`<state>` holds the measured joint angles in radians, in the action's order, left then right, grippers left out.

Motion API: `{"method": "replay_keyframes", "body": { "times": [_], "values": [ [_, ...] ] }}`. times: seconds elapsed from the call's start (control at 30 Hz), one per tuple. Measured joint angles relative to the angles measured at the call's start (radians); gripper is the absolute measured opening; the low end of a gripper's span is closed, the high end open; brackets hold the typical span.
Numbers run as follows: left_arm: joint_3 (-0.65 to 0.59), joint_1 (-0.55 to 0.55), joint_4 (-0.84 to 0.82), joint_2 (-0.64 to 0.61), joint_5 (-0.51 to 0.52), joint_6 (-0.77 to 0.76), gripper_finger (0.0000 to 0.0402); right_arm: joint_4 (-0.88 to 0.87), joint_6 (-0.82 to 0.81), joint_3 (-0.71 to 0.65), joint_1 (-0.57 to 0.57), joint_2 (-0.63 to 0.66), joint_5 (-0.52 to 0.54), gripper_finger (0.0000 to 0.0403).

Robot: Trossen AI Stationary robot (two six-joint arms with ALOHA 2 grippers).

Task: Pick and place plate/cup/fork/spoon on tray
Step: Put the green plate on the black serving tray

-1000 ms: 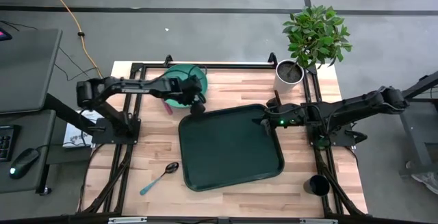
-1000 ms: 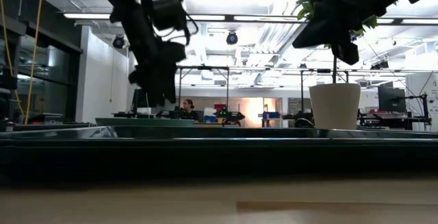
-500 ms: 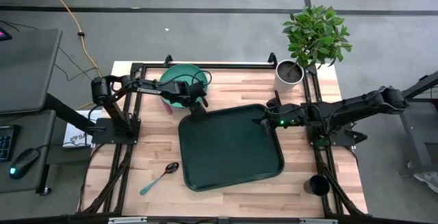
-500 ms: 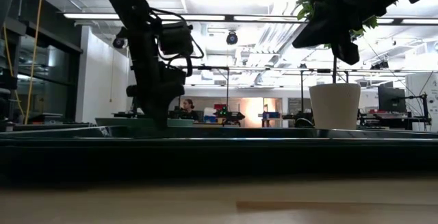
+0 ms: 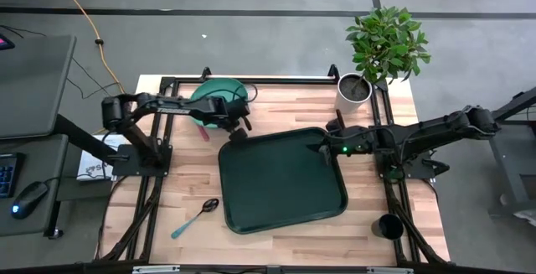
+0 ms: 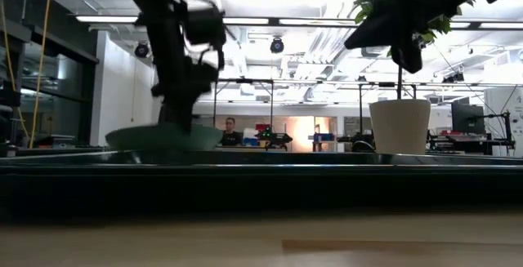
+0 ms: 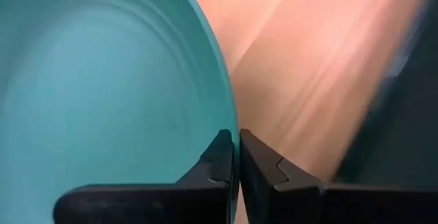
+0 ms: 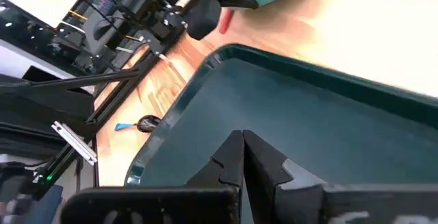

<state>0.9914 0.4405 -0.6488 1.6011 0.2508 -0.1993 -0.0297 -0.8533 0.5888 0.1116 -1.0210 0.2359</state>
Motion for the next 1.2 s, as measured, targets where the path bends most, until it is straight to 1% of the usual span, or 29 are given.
{"method": "replay_keyframes", "body": {
  "times": [0.13,0.27,0.4,0.53,0.63,0.77,0.87,0.97,1.07,1.2],
  "values": [
    [0.094,-0.033,-0.093,-0.084,0.007,0.051,0.0001,0.059,0.046,0.0,-0.001,0.0,0.005,0.0],
    [0.237,-0.104,-0.202,-0.133,0.05,0.098,0.0001,0.098,0.085,0.0,-0.016,0.02,0.042,0.0],
    [0.39,-0.23,-0.301,-0.135,0.089,0.106,0.0,0.106,0.129,0.001,-0.046,0.086,0.064,0.0],
    [0.5,-0.384,-0.328,-0.103,0.111,0.098,0.0,0.099,0.19,0.001,-0.082,0.188,0.09,0.0],
    [0.549,-0.499,-0.326,-0.044,0.137,0.055,0.0,0.09,0.236,0.001,-0.104,0.268,0.101,0.0],
    [0.585,-0.624,-0.3,0.071,0.142,-0.067,0.0,0.038,0.287,0.001,-0.127,0.35,0.099,0.0],
    [0.612,-0.699,-0.262,0.181,0.151,-0.146,0.0,-0.028,0.293,0.001,-0.135,0.384,0.096,0.0],
    [0.654,-0.752,-0.259,0.292,0.151,-0.209,0.0,-0.077,0.295,0.002,-0.138,0.393,0.089,0.0],
    [0.693,-0.791,-0.24,0.39,0.15,-0.21,0.0,-0.108,0.294,0.002,-0.138,0.387,0.082,0.0],
    [0.722,-0.82,-0.118,0.476,0.143,-0.132,0.0,-0.127,0.28,0.002,-0.138,0.375,0.081,0.0]
  ]
}}
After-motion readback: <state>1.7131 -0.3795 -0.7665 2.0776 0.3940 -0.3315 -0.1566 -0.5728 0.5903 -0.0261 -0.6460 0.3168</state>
